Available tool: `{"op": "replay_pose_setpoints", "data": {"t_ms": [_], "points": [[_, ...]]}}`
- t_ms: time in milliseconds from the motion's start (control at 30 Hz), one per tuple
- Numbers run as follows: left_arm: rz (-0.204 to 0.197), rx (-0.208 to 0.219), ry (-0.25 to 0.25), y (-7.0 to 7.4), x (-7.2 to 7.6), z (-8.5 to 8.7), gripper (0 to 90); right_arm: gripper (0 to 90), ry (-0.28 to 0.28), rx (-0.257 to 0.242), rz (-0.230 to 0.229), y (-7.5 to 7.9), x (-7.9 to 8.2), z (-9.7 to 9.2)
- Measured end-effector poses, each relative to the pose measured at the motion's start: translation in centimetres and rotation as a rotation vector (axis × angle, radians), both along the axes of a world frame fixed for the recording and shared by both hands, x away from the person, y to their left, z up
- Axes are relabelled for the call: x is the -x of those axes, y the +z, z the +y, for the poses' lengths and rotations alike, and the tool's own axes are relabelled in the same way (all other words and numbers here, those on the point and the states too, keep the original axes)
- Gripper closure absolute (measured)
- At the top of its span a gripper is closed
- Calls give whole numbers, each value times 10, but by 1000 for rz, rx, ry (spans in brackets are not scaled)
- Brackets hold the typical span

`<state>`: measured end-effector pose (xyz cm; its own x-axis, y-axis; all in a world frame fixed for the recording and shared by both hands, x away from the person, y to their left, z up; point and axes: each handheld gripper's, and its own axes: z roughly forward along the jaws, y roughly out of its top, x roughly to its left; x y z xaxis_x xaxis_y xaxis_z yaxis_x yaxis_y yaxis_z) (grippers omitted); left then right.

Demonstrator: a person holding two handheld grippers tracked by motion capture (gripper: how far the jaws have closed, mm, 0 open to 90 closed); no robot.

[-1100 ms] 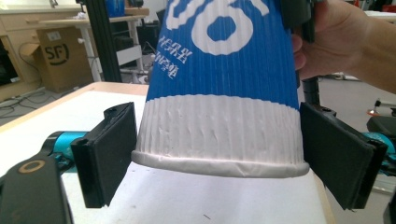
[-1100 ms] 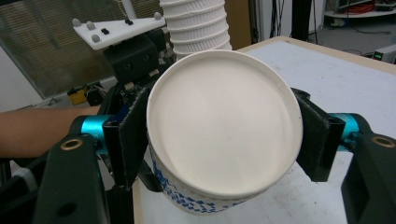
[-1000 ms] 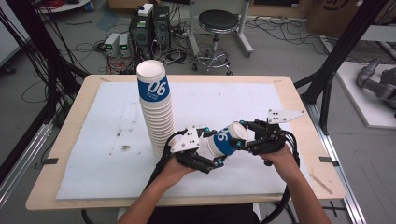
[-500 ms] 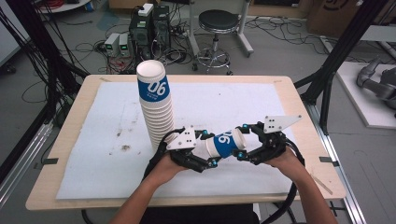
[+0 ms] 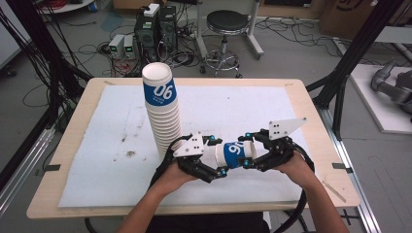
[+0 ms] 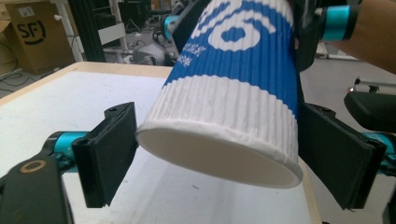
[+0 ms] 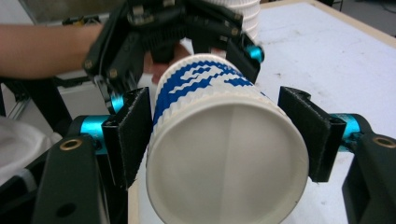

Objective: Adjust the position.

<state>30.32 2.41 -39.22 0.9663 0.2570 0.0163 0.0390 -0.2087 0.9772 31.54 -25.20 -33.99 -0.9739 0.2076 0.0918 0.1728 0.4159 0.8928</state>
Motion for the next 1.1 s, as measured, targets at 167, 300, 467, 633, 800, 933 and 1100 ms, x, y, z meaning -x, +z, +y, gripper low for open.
{"op": "replay_pose_setpoints", "data": {"t_ms": [167,300,467,633,800,933,1100], "points": [[-23,54,11,-3,-1,-4,124,291,-24,-62,15,-1,-1,-3],[-40,51,5,1,-2,-7,121,292,-27,-133,57,-6,-3,-8],[-46,15,-9,4,-2,-6,162,295,-22,-145,75,-9,-4,-12],[-39,-21,-37,5,0,-4,189,274,-11,-117,102,-12,-3,-14],[-28,-24,-36,8,-1,0,212,206,-51,-57,74,-14,-1,-14],[-13,-29,-45,8,-3,0,223,205,-45,-8,47,-17,-1,-10],[-1,-39,-60,8,-3,0,231,205,-24,52,2,-19,2,-8]]}}
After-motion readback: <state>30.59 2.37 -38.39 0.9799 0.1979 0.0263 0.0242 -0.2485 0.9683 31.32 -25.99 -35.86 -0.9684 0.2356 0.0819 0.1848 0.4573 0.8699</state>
